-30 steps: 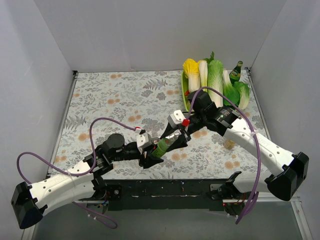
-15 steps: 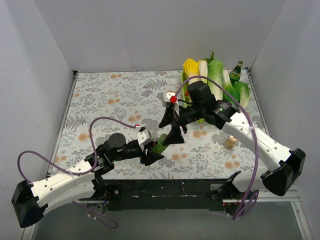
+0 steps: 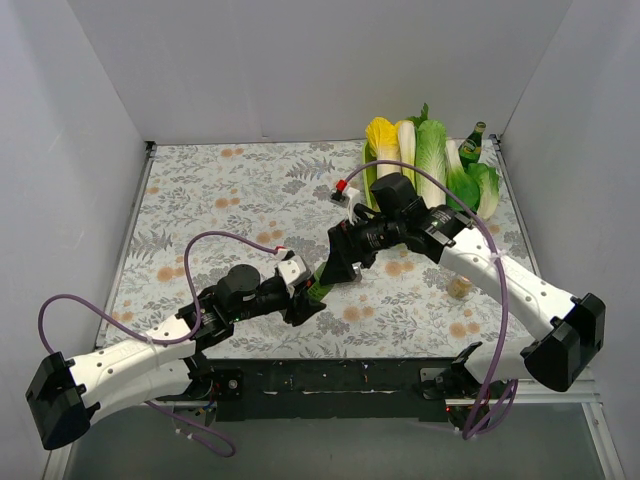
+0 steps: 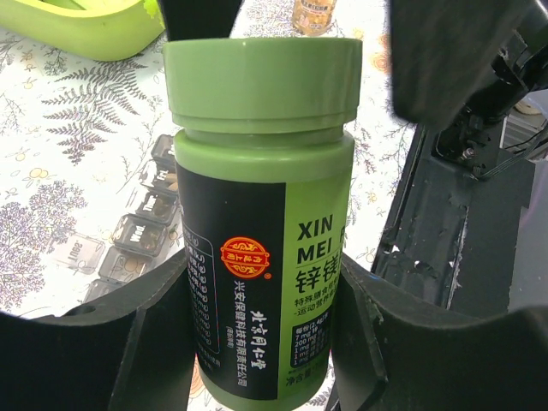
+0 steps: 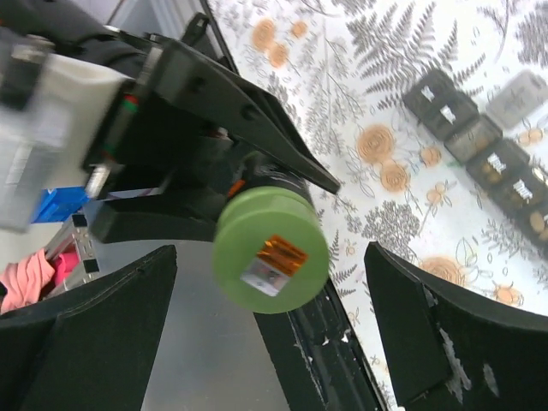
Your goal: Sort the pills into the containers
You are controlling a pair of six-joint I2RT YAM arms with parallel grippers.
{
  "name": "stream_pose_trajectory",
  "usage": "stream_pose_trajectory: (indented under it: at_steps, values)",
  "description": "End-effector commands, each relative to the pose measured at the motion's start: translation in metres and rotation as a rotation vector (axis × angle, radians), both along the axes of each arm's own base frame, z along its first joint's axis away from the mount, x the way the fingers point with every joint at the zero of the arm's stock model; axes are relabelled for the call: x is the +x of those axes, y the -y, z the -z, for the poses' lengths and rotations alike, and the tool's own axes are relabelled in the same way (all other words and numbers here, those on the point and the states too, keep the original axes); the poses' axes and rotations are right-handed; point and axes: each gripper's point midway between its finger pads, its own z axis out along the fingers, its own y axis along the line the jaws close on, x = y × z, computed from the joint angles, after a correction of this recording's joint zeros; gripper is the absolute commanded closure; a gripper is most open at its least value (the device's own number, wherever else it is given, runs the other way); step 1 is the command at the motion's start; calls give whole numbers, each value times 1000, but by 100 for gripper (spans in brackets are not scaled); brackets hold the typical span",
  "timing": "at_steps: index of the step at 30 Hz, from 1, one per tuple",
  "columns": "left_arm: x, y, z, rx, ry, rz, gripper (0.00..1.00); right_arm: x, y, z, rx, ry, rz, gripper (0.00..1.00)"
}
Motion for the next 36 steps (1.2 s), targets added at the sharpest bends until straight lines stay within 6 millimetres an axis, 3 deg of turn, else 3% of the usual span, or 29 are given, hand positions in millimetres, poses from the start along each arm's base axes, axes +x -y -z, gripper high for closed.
stream_pose_trajectory:
  at_steps: [1,4,5,10,16,17,19,23,25,26,29,33,36]
  values:
    - [7,3,-33,-63,75,-17,100,5,5,21,-65,-59,89,2]
    - [7,4,-32,-62,77,-13,100,1,1,20,-43,-81,62,2]
    - [7,4,-32,-61,76,-12,100,-3,-1,17,-21,-90,30,7]
    - [7,6,-31,-60,74,-6,100,-8,-8,8,43,-91,-30,16]
    - [6,7,-31,-62,73,2,100,-21,-12,-3,115,-84,-136,59]
    - [5,7,-33,-67,76,6,100,-22,-11,-4,125,-60,-163,71]
    - [3,6,-34,-72,77,14,100,-22,-10,-5,130,-17,-190,80]
    - [-7,6,-35,-82,81,63,100,-27,-8,-10,160,187,-349,86]
    - [-16,7,-34,-87,81,114,100,-34,-2,-16,213,397,-534,89]
    - [-20,7,-34,-90,81,132,100,-40,-2,-20,264,466,-617,97]
    - [-31,9,-35,-99,71,192,100,-49,3,-28,383,754,-831,99]
    - [-42,11,-31,-86,31,252,100,-52,5,-14,408,1035,-1034,99]
    - [-45,10,-30,-84,23,265,100,-45,5,-10,376,1111,-1088,99]
